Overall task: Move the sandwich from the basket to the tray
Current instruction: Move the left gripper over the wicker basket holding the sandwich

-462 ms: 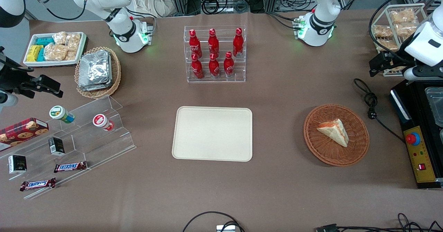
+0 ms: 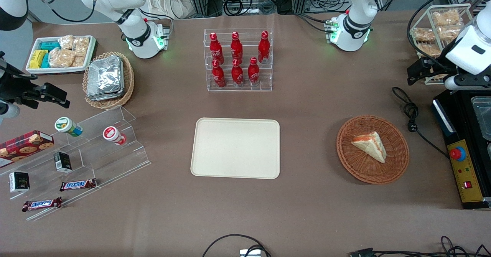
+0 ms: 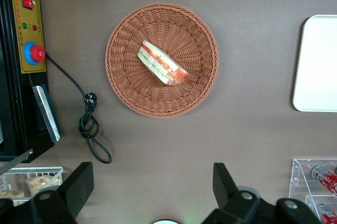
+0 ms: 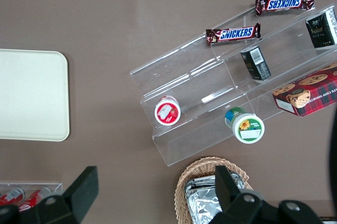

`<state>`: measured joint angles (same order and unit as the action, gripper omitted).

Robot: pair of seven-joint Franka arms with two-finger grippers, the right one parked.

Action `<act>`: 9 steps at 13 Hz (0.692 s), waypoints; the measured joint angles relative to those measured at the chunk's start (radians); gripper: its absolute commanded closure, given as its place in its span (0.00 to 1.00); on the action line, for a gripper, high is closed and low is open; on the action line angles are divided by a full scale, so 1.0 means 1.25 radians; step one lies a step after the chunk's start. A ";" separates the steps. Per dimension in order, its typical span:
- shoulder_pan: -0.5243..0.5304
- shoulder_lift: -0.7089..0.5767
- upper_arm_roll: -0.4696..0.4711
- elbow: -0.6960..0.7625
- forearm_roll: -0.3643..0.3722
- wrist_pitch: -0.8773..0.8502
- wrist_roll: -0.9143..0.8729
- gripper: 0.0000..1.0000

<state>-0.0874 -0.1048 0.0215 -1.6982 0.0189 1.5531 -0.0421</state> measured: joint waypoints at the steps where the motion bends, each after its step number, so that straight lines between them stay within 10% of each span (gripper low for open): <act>1: 0.000 0.006 0.004 -0.003 -0.010 0.000 0.000 0.00; 9: 0.000 0.062 0.060 -0.153 -0.053 0.209 -0.236 0.00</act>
<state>-0.0872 -0.0274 0.0970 -1.8890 -0.0476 1.8143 -0.3374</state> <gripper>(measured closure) 0.000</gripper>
